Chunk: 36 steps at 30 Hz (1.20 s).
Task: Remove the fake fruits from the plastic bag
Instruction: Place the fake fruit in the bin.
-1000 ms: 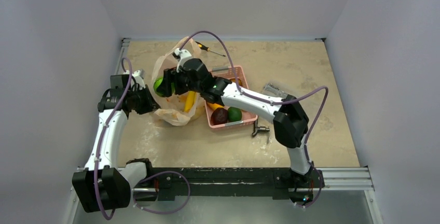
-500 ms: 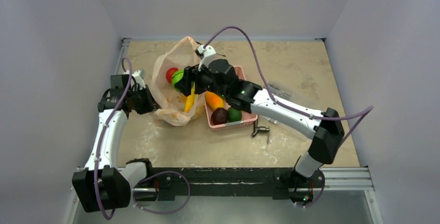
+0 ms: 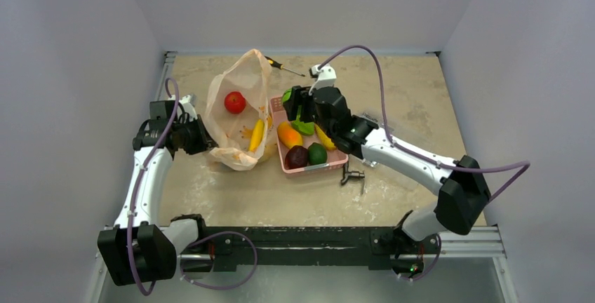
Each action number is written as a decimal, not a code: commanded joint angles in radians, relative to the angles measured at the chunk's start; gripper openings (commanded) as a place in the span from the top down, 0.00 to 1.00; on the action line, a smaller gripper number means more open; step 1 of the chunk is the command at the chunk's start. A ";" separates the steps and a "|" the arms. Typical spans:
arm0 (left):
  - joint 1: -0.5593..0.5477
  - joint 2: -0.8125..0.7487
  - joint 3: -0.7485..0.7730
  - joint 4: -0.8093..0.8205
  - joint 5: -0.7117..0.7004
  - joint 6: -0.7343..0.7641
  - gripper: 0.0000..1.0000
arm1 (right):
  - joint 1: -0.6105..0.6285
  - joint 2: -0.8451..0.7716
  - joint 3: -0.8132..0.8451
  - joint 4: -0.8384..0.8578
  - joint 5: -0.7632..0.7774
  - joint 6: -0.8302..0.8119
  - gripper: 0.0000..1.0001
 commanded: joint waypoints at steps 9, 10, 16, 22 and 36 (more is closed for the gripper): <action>-0.003 -0.008 0.005 0.031 0.006 0.001 1.00 | -0.097 0.268 0.113 0.026 -0.189 0.020 0.78; -0.003 -0.007 0.004 0.031 0.005 0.001 1.00 | -0.097 0.287 0.123 0.024 -0.194 0.019 0.73; -0.003 -0.001 0.007 0.031 0.016 0.001 1.00 | -0.097 0.345 0.159 0.010 -0.179 0.003 0.47; -0.003 0.009 0.010 0.035 0.026 0.000 1.00 | -0.097 0.345 0.166 -0.020 -0.153 -0.019 0.21; -0.003 -0.002 0.005 0.040 0.017 -0.005 1.00 | -0.051 0.186 0.140 -0.049 -0.140 -0.068 0.12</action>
